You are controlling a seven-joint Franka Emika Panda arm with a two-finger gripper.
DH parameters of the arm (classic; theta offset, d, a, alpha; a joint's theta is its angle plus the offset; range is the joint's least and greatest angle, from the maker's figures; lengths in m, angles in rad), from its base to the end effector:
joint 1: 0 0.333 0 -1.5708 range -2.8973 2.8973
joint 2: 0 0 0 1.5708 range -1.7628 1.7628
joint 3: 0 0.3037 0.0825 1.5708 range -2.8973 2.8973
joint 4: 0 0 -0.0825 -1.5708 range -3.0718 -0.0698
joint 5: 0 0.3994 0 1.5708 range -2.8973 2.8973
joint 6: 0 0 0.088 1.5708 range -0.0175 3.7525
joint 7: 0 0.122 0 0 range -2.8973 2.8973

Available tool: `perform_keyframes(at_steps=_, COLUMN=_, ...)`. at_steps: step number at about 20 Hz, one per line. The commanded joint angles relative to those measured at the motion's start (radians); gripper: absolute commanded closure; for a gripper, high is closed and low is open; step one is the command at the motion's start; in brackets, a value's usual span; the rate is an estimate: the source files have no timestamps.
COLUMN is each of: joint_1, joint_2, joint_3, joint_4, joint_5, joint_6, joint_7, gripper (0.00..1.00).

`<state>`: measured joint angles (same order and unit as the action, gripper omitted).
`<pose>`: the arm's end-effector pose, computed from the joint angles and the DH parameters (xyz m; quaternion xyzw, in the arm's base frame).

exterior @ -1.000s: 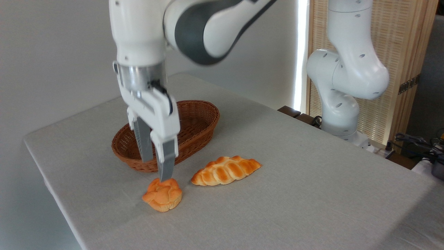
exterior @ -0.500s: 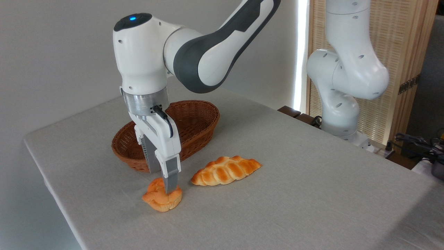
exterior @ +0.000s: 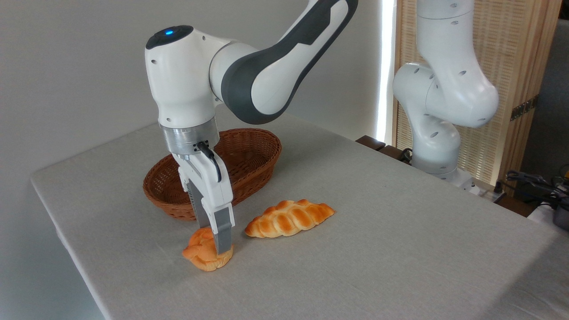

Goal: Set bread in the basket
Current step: 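Close the gripper fingers around the small round bread roll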

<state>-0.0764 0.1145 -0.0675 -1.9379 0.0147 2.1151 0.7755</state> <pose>0.5983 -0.0850 0.3973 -0.8943 0.4464 -0.0291 0.0122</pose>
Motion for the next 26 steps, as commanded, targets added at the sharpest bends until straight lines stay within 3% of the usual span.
perform_keyframes(at_steps=1, joint_1=0.000, joint_2=0.011, joint_3=0.000, joint_4=-0.009, joint_5=0.039, joint_6=0.022, joint_7=0.011, gripper=0.00)
perform_keyframes(at_steps=9, joint_1=-0.002, joint_2=0.020, joint_3=-0.003, joint_4=-0.019, joint_5=0.033, joint_6=0.071, joint_7=0.004, gripper=0.03)
perform_keyframes(at_steps=12, joint_1=0.000, joint_2=0.027, joint_3=-0.003, joint_4=-0.019, joint_5=0.031, joint_6=0.077, joint_7=0.001, gripper=0.37)
perform_keyframes(at_steps=14, joint_1=0.000, joint_2=0.027, joint_3=-0.003, joint_4=-0.019, joint_5=0.031, joint_6=0.077, joint_7=0.001, gripper=0.54)
perform_keyframes(at_steps=15, joint_1=0.000, joint_2=0.027, joint_3=-0.003, joint_4=-0.019, joint_5=0.031, joint_6=0.079, joint_7=0.001, gripper=0.56)
perform_keyframes(at_steps=26, joint_1=0.000, joint_2=0.028, joint_3=-0.003, joint_4=-0.019, joint_5=0.031, joint_6=0.077, joint_7=0.001, gripper=0.65)
